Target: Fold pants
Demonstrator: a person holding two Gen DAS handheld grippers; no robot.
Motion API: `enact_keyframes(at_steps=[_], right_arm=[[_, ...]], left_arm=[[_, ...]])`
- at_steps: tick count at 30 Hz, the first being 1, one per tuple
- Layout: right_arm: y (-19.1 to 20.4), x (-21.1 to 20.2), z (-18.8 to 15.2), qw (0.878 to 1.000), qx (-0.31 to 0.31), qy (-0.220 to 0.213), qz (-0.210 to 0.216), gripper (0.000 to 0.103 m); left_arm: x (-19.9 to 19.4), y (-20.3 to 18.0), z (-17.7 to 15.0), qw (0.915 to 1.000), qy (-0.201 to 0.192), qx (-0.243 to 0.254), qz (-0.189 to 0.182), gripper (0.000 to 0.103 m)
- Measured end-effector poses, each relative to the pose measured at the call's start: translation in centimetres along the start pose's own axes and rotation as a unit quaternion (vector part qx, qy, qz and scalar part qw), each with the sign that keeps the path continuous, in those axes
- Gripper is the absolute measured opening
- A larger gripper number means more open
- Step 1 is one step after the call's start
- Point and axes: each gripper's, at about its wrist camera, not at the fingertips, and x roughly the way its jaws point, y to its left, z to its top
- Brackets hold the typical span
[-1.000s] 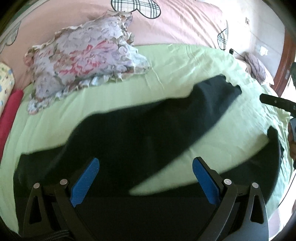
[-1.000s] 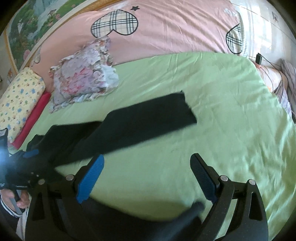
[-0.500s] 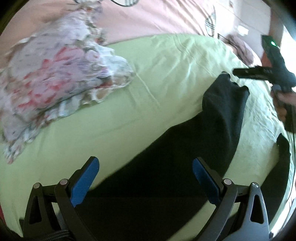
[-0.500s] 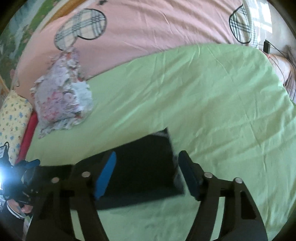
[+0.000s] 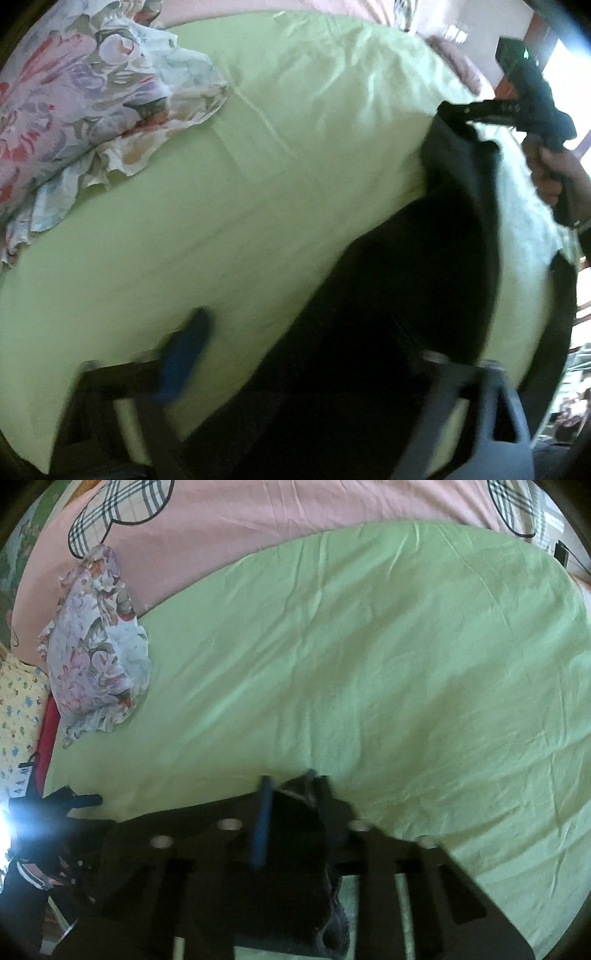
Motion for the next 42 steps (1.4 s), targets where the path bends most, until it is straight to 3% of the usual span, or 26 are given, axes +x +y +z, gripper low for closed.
enact_keyframes(at_steps=[1, 2, 5, 14, 22, 32, 37, 42], right_arm=[[0.1, -0.4, -0.1, 1.0, 0.0, -0.006, 0.003, 0.01], [0.1, -0.7, -0.2, 1.0, 0.0, -0.01, 0.004, 0.009], [0.6, -2.4, -0.7, 1.0, -0.005, -0.029, 0.004, 0.008], [0.2, -9.6, -4.1, 0.995, -0.007, -0.089, 0.049, 0.007], [0.1, -14.1, -9.2, 0.987, -0.036, -0.126, 0.093, 0.007], [-0.4, -17.9, -15.9, 0.976, -0.074, -0.146, 0.144, 0.007], [-0.2, -18.7, -19.2, 0.975, -0.11, -0.126, 0.144, 0.007], [-1.5, -18.0, -22.4, 0.982, -0.105, -0.099, 0.125, 0.007]], left_arm=[[-0.3, -0.2, 0.0, 0.9997, 0.002, -0.003, -0.024, 0.033], [-0.5, -0.2, 0.0, 0.9994, 0.004, -0.004, -0.034, 0.013], [-1.9, -1.7, -0.7, 0.9997, -0.012, 0.014, -0.018, 0.007], [-9.9, -6.3, -7.0, 0.9965, -0.074, 0.022, -0.032, 0.004], [-13.4, -10.0, -11.3, 0.994, -0.102, 0.013, -0.038, 0.004], [-14.6, -12.2, -15.4, 0.9923, -0.117, 0.003, -0.04, 0.003], [-14.1, -13.5, -17.6, 0.9927, -0.114, 0.015, -0.036, 0.003], [-12.6, -14.9, -19.7, 0.9946, -0.095, 0.024, -0.033, 0.003]])
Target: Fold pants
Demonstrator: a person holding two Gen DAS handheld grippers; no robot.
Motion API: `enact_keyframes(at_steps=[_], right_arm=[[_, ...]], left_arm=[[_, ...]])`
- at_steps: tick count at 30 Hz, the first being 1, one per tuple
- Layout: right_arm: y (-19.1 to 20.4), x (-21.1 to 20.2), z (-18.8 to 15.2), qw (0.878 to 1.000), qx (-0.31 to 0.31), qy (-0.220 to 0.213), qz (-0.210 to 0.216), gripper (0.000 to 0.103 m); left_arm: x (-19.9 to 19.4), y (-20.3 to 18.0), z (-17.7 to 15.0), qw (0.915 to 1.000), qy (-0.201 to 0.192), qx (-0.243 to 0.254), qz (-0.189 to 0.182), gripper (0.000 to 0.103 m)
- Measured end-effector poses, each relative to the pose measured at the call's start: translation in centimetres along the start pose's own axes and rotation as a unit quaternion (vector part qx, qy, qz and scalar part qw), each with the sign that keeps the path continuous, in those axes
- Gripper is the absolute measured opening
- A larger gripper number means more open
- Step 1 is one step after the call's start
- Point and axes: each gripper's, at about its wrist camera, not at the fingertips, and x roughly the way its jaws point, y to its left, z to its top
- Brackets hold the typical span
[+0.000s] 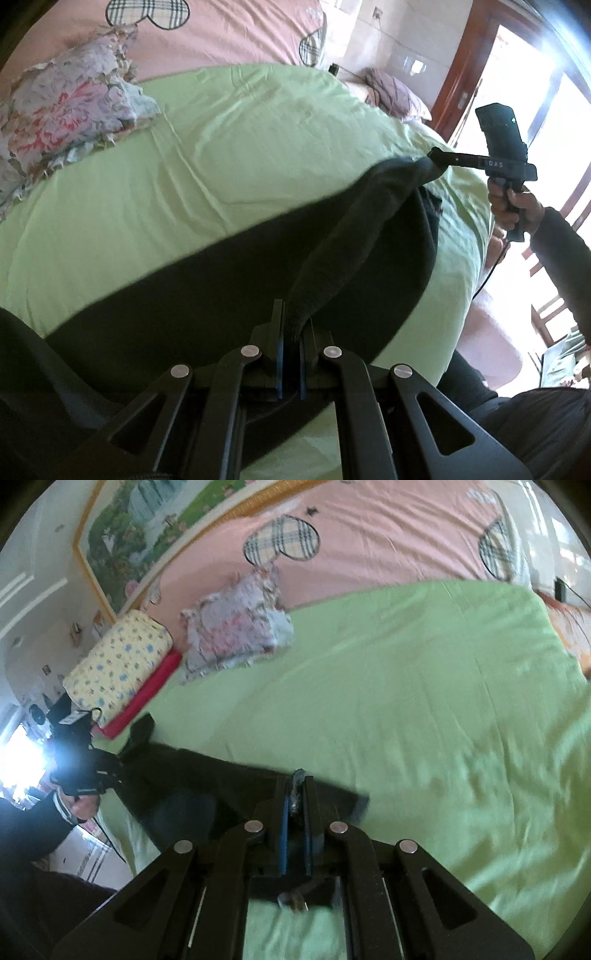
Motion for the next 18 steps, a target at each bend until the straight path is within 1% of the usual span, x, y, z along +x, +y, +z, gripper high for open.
enact_keyframes(at_steps=[2, 4, 7, 9, 12, 15, 18], right_arm=[[-0.3, 0.2, -1.4, 1.0, 0.003, 0.014, -0.011, 0.007], [-0.5, 0.8, -2.9, 0.999, 0.0, 0.034, -0.034, 0.007], [-1.0, 1.4, -4.3, 0.997, 0.004, 0.05, -0.054, 0.007], [-1.4, 1.3, -4.7, 0.997, 0.014, 0.05, -0.057, 0.007], [-1.3, 1.0, -4.9, 0.997, 0.013, 0.048, -0.063, 0.007], [-1.0, 0.5, -5.2, 0.996, 0.009, 0.047, -0.073, 0.007], [-1.4, 0.5, -5.9, 0.996, 0.026, 0.048, -0.076, 0.007]], left_arm=[[0.5, -0.3, -0.8, 1.0, 0.007, 0.001, -0.001, 0.003], [1.0, -0.7, -1.5, 0.9999, 0.013, 0.005, -0.001, 0.003], [1.6, -1.4, -2.3, 0.9998, 0.017, 0.014, 0.0, 0.004], [2.2, -1.4, -2.6, 0.9996, 0.024, 0.012, 0.0, 0.004], [2.3, -1.5, -3.0, 0.9997, 0.018, 0.014, 0.002, 0.004], [2.4, -1.4, -3.4, 0.9999, 0.012, 0.008, -0.008, 0.004], [3.1, -1.1, -3.9, 0.9998, 0.016, 0.001, -0.013, 0.006]])
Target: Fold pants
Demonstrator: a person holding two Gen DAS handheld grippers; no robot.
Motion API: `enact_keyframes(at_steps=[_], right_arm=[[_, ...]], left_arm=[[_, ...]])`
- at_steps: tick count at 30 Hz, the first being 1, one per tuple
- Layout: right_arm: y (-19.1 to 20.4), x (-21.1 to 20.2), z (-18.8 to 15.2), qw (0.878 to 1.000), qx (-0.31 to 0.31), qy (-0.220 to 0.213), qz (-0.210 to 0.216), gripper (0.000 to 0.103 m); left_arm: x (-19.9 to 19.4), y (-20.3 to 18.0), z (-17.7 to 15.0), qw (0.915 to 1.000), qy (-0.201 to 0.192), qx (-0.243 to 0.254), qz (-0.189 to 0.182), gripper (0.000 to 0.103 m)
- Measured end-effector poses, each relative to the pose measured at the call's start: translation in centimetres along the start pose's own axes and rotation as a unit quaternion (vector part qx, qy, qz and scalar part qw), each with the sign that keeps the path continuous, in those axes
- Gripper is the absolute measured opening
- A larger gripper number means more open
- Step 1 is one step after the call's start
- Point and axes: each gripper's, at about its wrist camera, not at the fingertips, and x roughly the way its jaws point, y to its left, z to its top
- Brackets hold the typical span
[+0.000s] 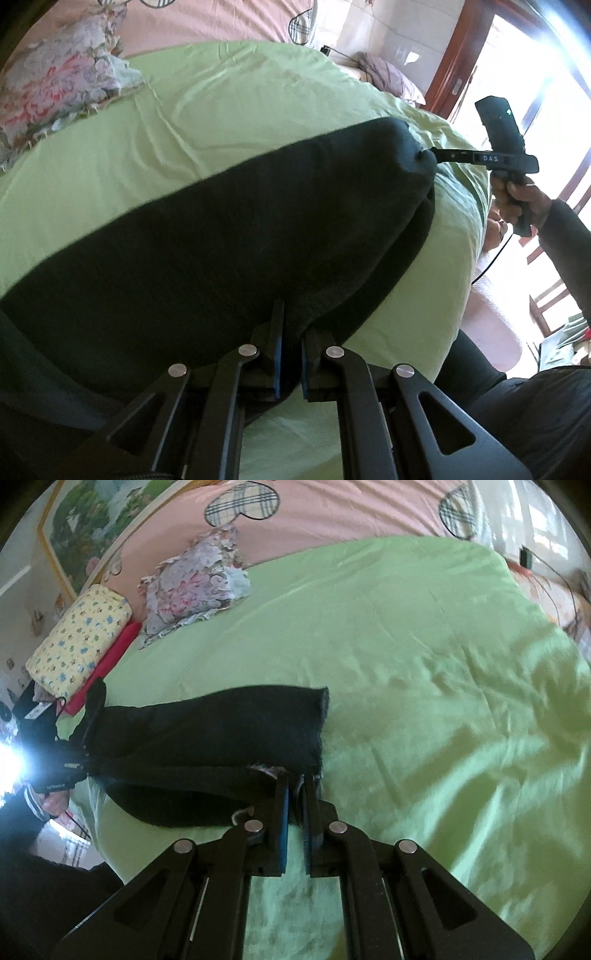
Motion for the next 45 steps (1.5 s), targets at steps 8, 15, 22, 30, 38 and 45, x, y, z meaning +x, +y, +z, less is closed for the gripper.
enact_keyframes(at_steps=[8, 15, 22, 30, 38, 45], right_arm=[[1.3, -1.4, -0.6, 0.999, 0.026, 0.002, -0.027, 0.018], [5.7, -4.4, 0.3, 0.997, 0.03, -0.076, 0.017, 0.053], [12.7, -0.4, 1.4, 0.992, 0.004, -0.058, 0.109, 0.053], [20.9, 6.1, 1.9, 0.982, -0.034, -0.009, 0.183, 0.053], [25.2, 10.1, 2.4, 0.973, -0.038, 0.023, 0.225, 0.053], [28.2, 12.7, 3.6, 0.968, -0.05, 0.044, 0.241, 0.053]], left_arm=[[-1.0, -0.1, -0.4, 1.0, -0.003, -0.004, -0.004, 0.027], [-4.1, 1.5, -2.2, 0.9987, -0.029, -0.041, 0.006, 0.045], [-8.6, 5.0, -3.6, 0.9916, -0.073, -0.097, 0.046, 0.053], [-12.9, 11.5, -5.3, 0.9744, -0.105, -0.173, 0.097, 0.054], [-16.4, 16.8, -6.3, 0.9625, -0.122, -0.195, 0.144, 0.056], [-18.3, 21.6, -5.5, 0.9576, -0.118, -0.21, 0.158, 0.072]])
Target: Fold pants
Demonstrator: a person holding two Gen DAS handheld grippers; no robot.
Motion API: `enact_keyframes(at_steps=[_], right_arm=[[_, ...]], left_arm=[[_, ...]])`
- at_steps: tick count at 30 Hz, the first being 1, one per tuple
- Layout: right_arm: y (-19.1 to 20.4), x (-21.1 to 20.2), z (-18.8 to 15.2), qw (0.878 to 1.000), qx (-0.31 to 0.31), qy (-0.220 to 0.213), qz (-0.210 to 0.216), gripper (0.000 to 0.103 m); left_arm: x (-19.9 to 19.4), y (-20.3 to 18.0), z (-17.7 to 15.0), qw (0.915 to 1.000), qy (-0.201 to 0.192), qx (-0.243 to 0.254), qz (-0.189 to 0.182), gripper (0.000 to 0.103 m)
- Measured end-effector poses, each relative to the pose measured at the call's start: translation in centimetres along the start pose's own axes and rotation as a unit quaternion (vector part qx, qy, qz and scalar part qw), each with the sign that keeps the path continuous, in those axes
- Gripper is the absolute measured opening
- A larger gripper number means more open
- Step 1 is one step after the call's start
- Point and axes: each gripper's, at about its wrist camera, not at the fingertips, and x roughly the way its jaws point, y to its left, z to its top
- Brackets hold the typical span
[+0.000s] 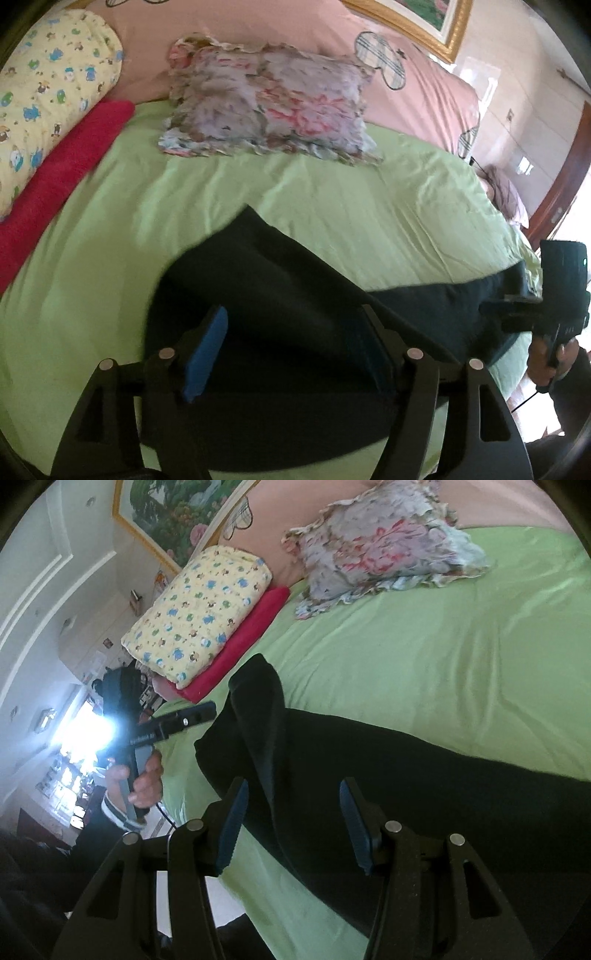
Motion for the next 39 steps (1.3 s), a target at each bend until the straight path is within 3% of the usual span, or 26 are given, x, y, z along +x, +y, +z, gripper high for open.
enact_keyframes(at_steps=[9, 21, 24, 26, 27, 28, 29, 31, 39], right_arm=[[0.9, 4.6, 1.9, 0.999, -0.011, 0.033, 0.006, 0.053], [1.4, 9.4, 2.5, 0.997, -0.011, 0.074, 0.025, 0.053], [1.5, 10.3, 2.4, 0.996, -0.008, 0.08, 0.029, 0.053], [1.8, 10.8, 2.2, 0.996, -0.017, 0.084, 0.031, 0.052], [2.0, 10.9, 2.1, 0.996, -0.022, 0.085, 0.033, 0.043], [2.3, 11.1, 1.9, 0.995, -0.03, 0.087, 0.039, 0.032], [2.6, 11.2, 1.8, 0.995, -0.035, 0.087, 0.041, 0.027], [3.2, 10.9, 1.7, 0.995, -0.051, 0.08, 0.039, 0.008], [6.2, 8.3, 1.9, 0.994, -0.103, 0.031, 0.033, 0.007]], left_arm=[[2.8, 3.6, 5.0, 0.9995, 0.027, -0.009, -0.012, 0.076], [9.7, 5.5, 8.0, 0.9909, 0.127, -0.001, -0.046, 0.077], [10.6, 5.6, 8.0, 0.9894, 0.134, -0.007, -0.055, 0.066], [10.5, 5.3, 7.6, 0.9893, 0.135, 0.002, -0.056, 0.04], [10.4, 5.1, 7.5, 0.9899, 0.132, 0.008, -0.05, 0.033], [10.2, 4.8, 7.3, 0.9904, 0.13, 0.014, -0.045, 0.017], [9.7, 4.6, 7.2, 0.9913, 0.124, 0.02, -0.041, 0.012], [8.3, 4.4, 7.1, 0.9936, 0.104, 0.025, -0.037, 0.008], [0.6, 3.2, 5.3, 0.9986, 0.023, 0.035, -0.033, 0.004]])
